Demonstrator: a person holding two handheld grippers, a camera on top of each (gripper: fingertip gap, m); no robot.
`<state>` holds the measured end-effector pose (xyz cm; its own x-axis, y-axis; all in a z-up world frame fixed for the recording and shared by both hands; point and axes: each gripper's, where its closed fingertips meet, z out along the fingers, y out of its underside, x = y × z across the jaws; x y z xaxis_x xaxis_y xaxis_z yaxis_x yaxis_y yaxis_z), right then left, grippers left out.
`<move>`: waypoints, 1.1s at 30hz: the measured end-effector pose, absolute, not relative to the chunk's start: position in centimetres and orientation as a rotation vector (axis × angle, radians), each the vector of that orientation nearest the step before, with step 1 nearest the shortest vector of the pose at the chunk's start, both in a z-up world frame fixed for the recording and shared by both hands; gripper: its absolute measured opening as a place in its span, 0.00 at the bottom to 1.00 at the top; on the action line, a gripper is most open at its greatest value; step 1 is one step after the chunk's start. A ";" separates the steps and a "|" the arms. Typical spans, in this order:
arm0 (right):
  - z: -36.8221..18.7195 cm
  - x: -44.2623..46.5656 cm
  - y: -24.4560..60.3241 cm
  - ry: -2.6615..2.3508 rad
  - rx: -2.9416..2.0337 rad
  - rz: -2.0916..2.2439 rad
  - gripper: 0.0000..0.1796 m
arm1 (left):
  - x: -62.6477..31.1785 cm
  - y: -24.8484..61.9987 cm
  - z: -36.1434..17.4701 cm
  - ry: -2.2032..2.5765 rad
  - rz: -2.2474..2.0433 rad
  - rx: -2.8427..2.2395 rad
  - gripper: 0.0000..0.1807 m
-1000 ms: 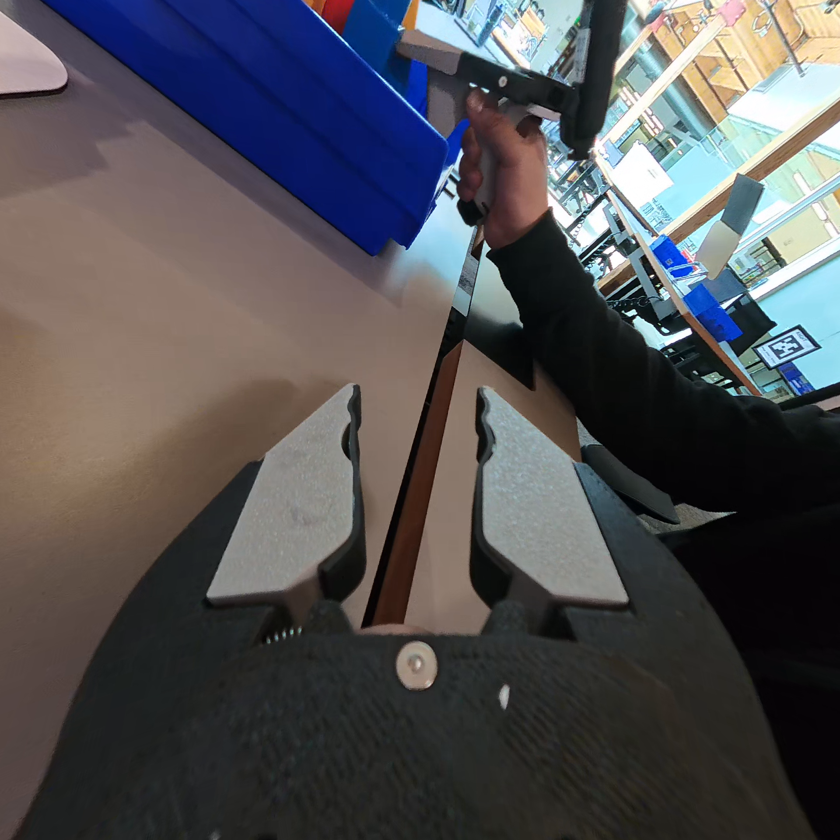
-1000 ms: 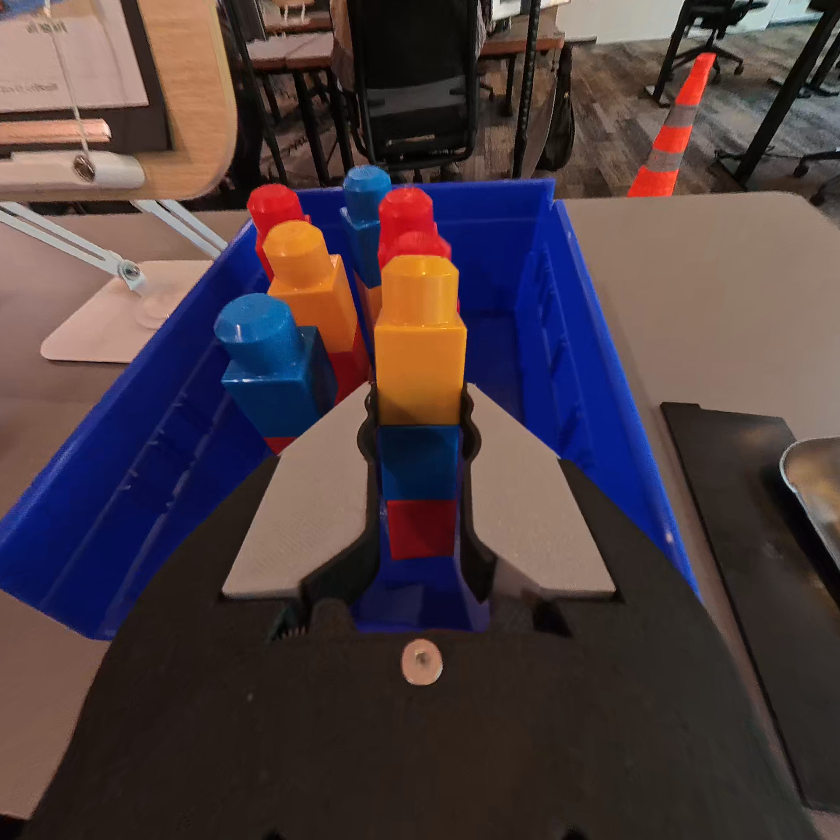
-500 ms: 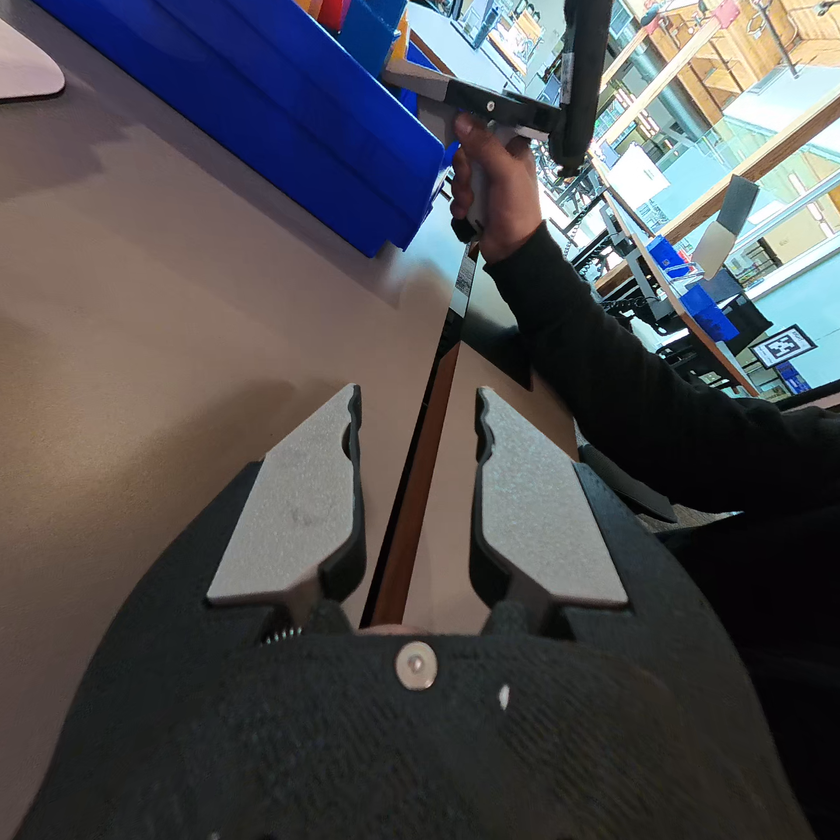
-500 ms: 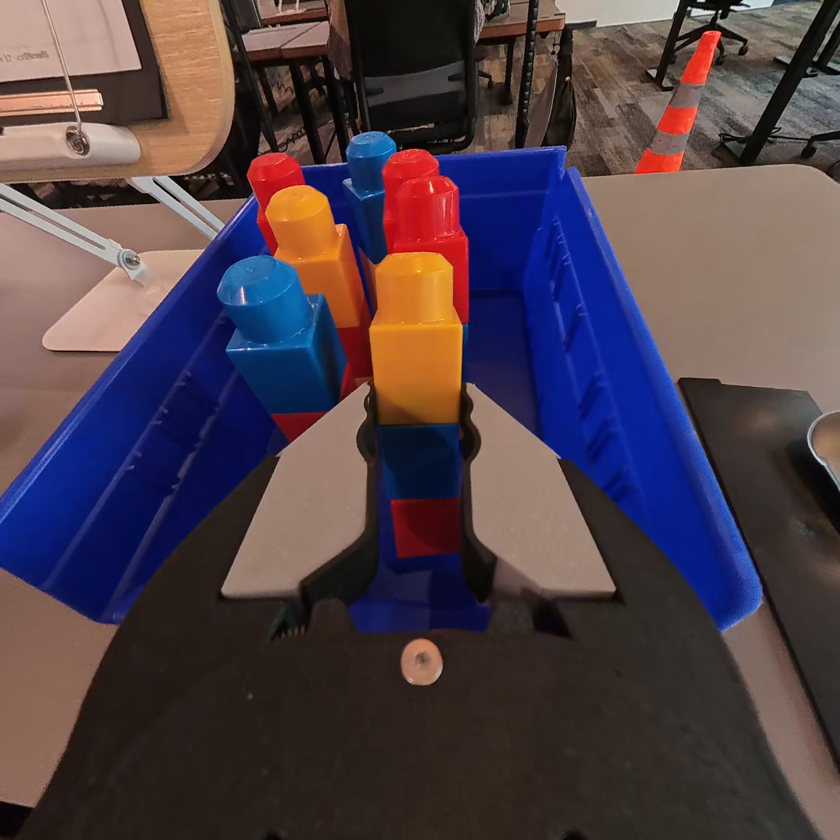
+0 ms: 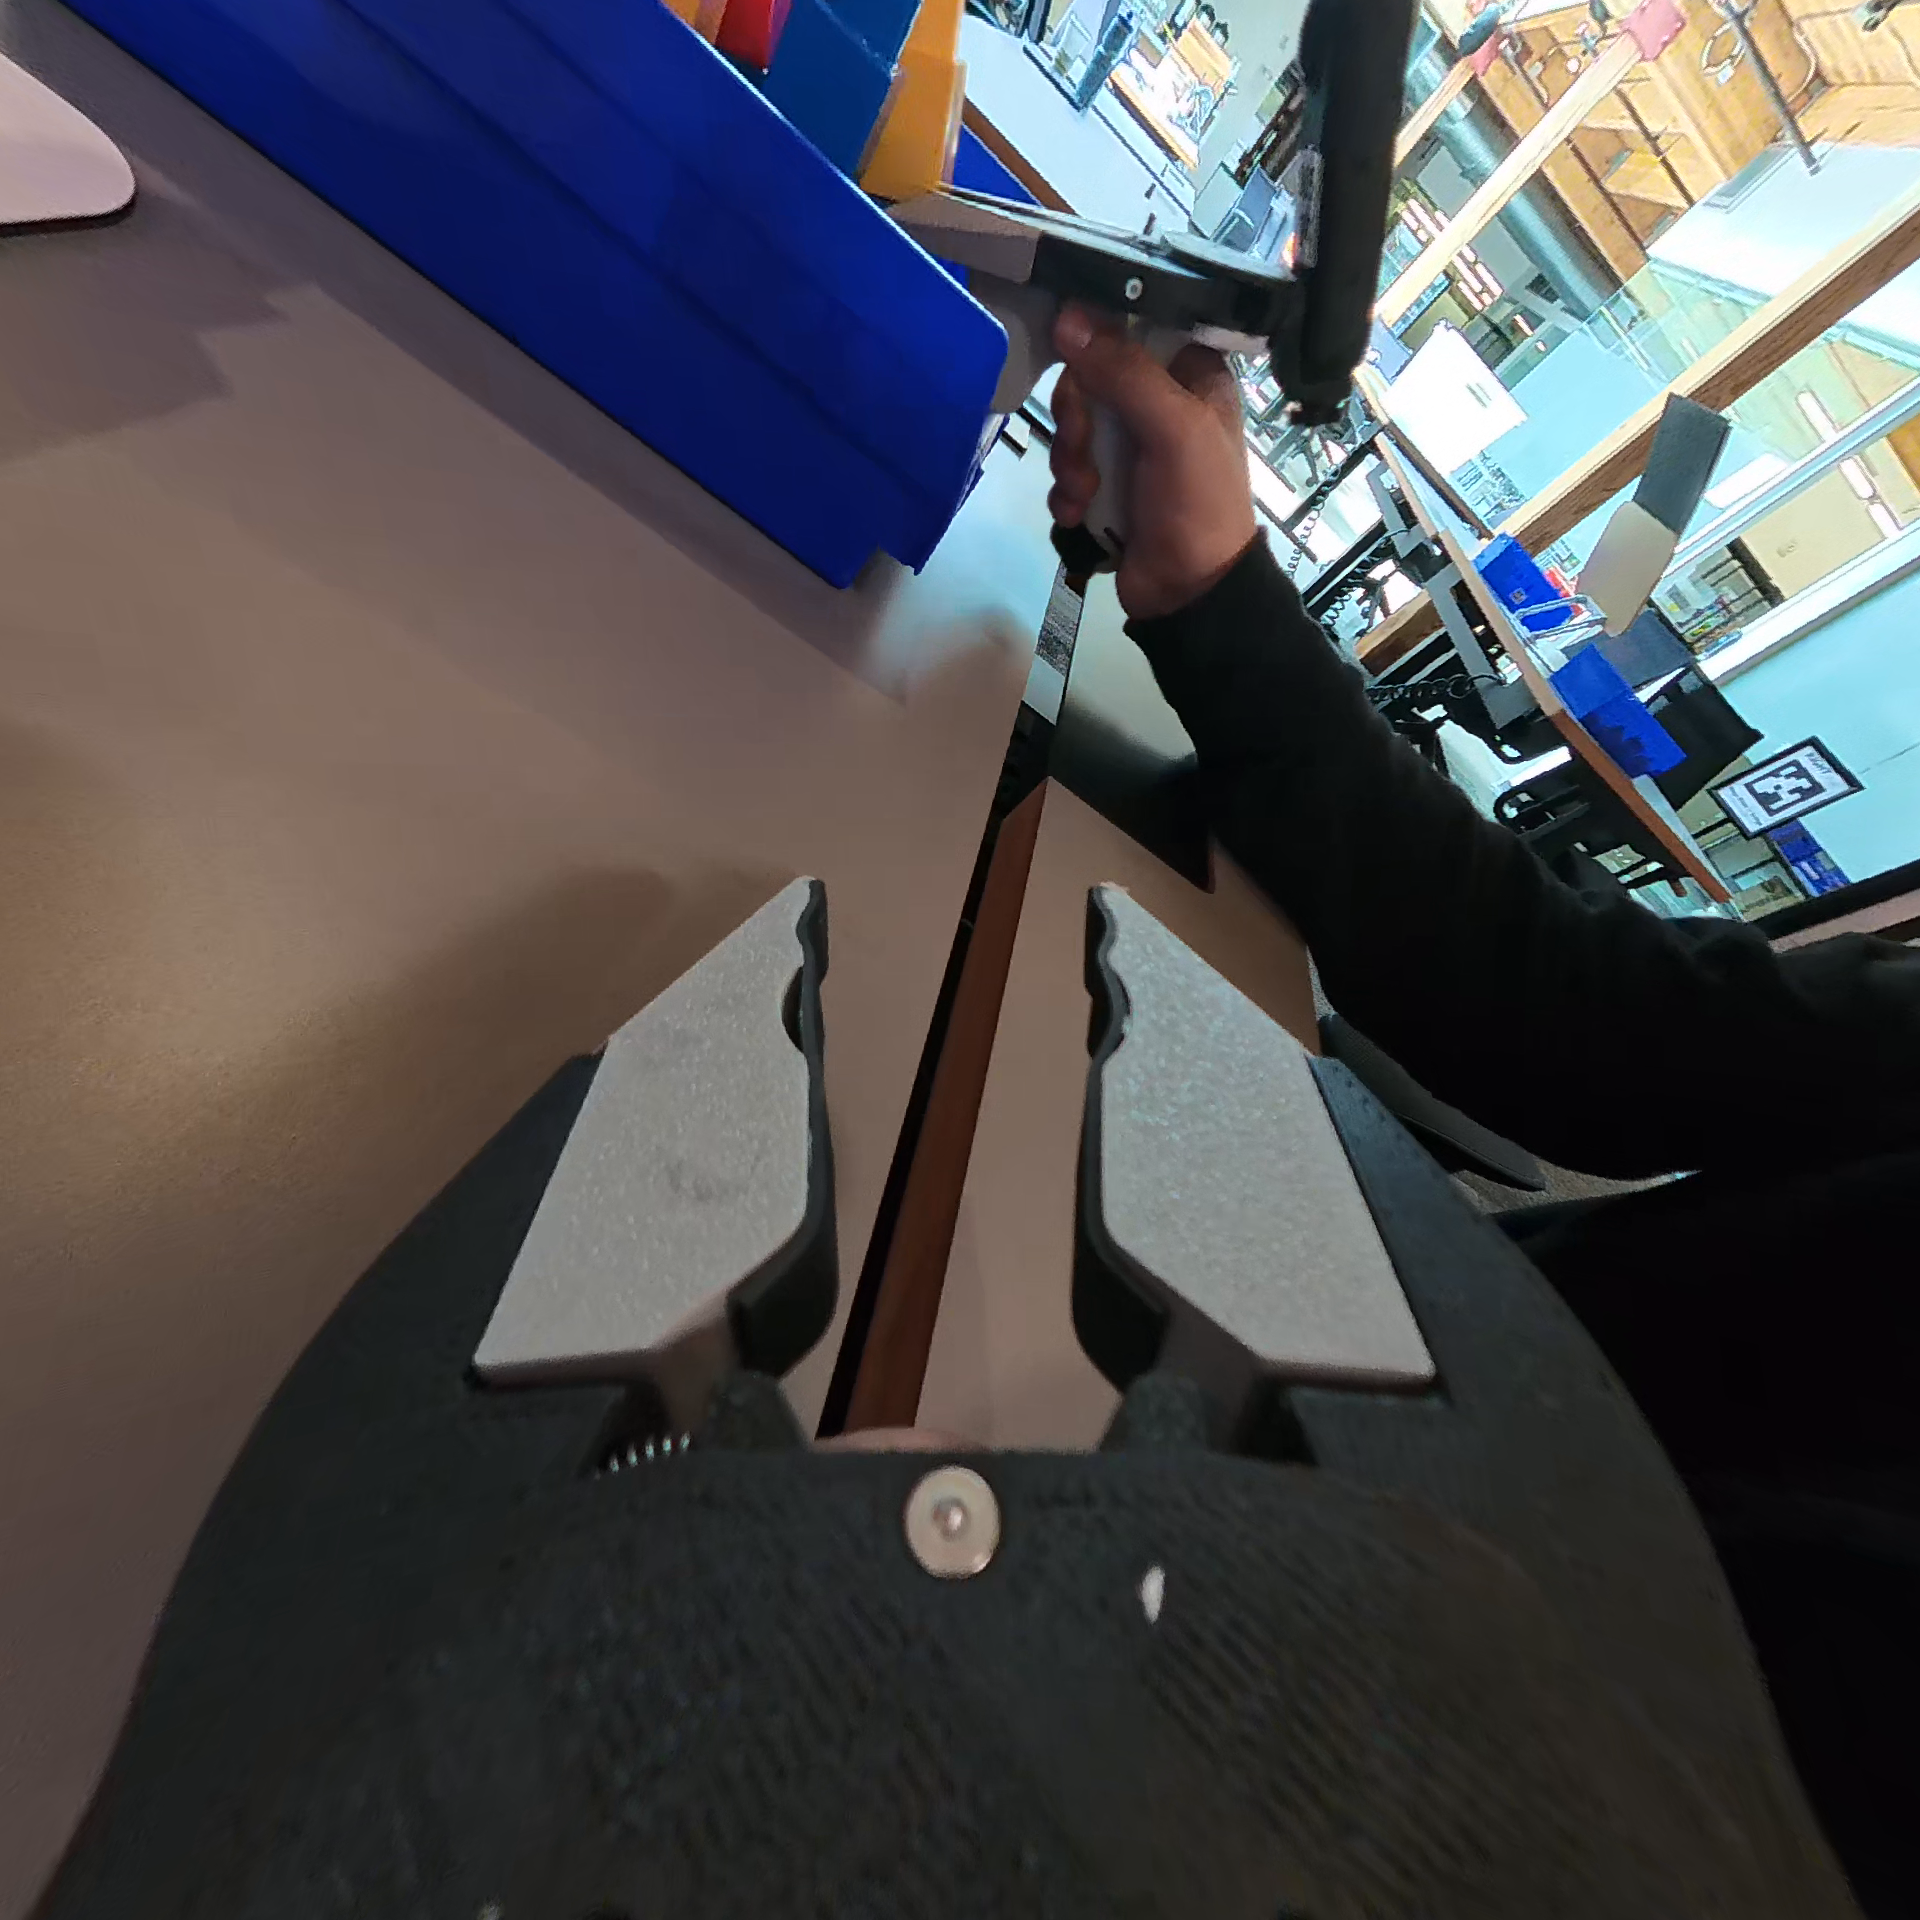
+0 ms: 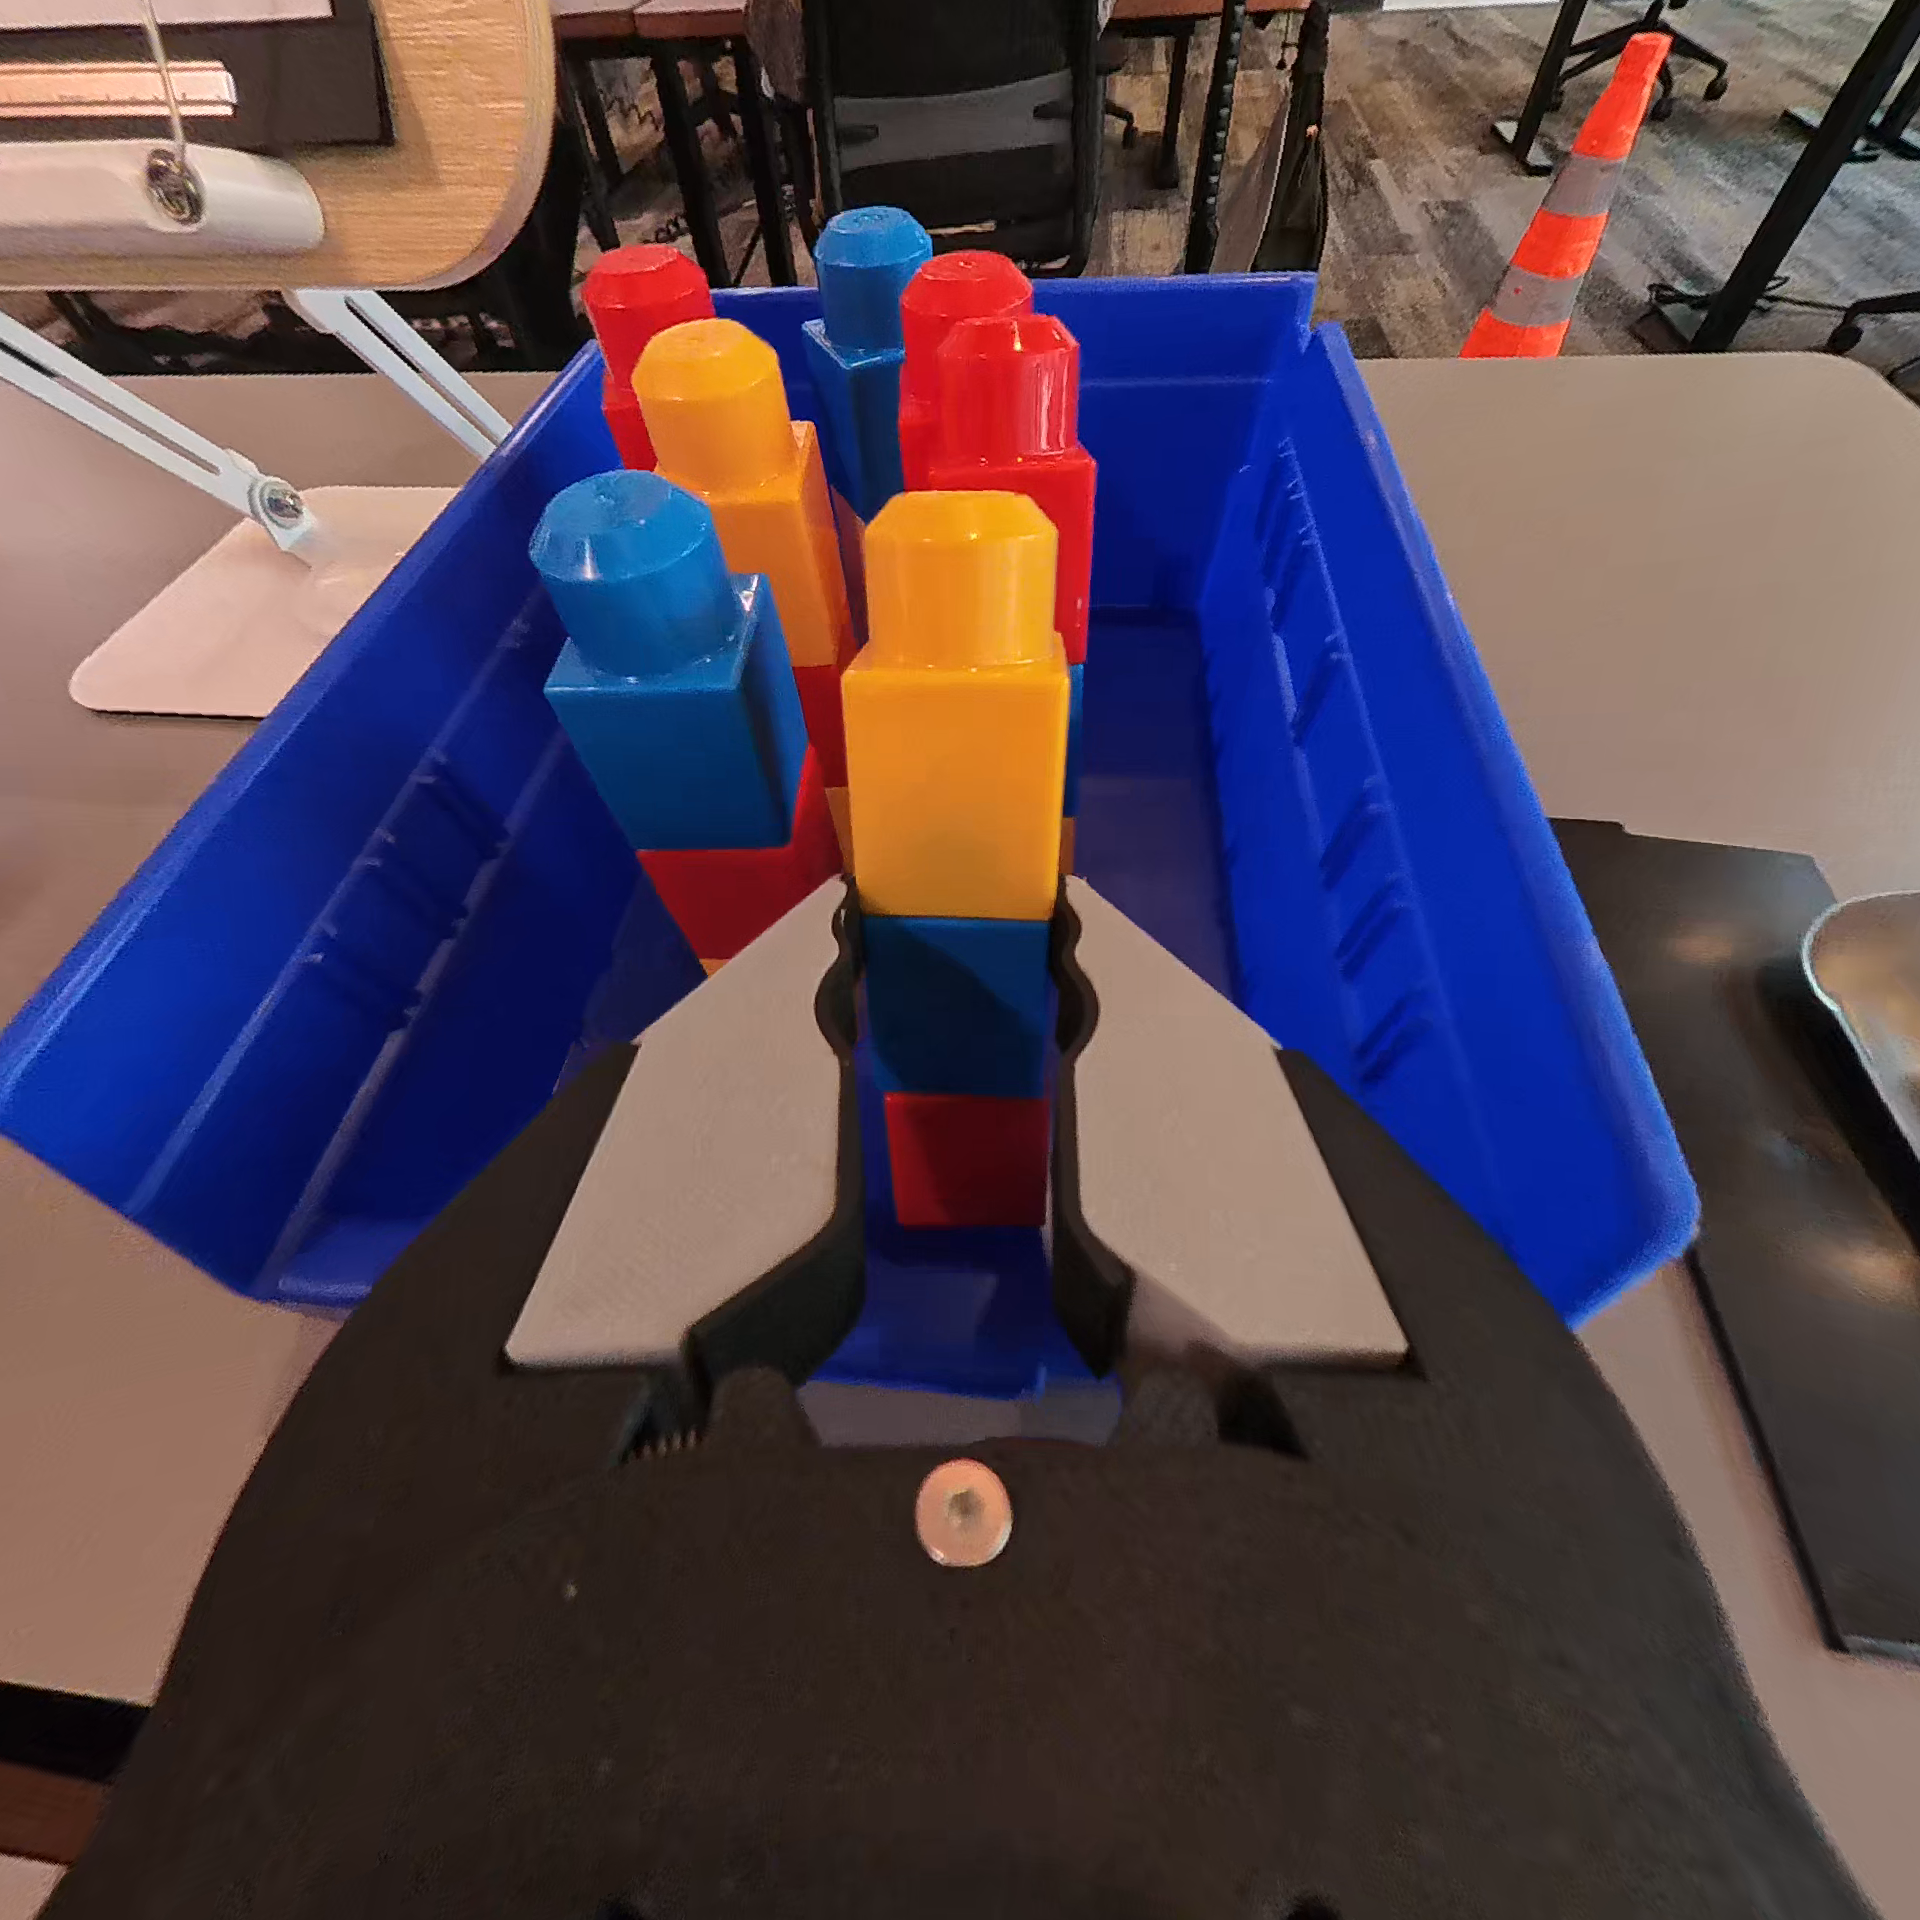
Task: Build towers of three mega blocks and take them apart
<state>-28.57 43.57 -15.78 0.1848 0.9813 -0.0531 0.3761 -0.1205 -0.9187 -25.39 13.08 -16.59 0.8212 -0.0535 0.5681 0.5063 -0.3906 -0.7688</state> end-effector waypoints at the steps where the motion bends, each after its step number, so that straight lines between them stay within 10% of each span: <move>1: -15.8 -28.4 43.6 -1.310 -1.643 0.932 0.19 | -25.4 13.1 -16.6 -0.341 -0.626 -1.887 0.27; 33: -16.0 -28.9 43.5 -1.351 -1.646 0.957 0.16 | -25.3 13.2 -17.5 -0.348 -0.630 -1.915 0.26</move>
